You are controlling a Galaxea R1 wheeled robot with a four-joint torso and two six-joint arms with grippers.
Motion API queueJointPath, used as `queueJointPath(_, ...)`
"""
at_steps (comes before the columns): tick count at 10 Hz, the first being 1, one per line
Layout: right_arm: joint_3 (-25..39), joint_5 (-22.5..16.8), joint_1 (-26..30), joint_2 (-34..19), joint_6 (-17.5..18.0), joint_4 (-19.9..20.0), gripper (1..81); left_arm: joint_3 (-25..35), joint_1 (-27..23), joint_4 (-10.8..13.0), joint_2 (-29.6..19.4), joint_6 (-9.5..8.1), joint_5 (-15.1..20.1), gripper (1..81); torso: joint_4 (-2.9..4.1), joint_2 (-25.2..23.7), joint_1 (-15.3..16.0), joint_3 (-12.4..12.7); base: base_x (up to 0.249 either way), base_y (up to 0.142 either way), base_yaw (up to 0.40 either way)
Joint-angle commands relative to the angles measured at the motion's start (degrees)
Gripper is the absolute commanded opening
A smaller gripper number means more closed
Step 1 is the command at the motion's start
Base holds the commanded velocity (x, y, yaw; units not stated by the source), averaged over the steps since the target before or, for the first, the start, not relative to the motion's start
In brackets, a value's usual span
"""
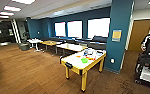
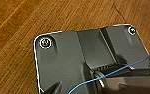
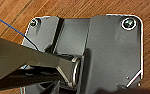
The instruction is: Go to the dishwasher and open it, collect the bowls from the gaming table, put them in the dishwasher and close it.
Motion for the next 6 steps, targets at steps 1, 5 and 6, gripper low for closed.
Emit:
queueJointPath(1, 0.02, -2.44, 2.97, 0.04, -0.13, -0.22, 81.1, -0.07, -3.44, 0.38, -0.4, 0.1, 2.53, 81.1, 0.0, 0.0, 0.0, 0.0, 0.0, 0.0, -0.331)
queueJointPath(5, 0.02, -2.44, 2.97, 0.04, -0.13, -0.22, 81.1, -0.07, -3.44, 0.38, -0.4, 0.01, 2.44, 81.1, 0.0, 0.0, 0.0, 0.0, 0.0, 0.0, -0.301)
queueJointPath(6, 0.02, -2.44, 2.97, 0.04, -0.13, -0.22, 81.1, -0.07, -3.43, 0.3, -0.4, 0.01, 2.44, 81.1, 0.0, 0.0, 0.0, 0.0, 0.0, 0.0, -0.081)
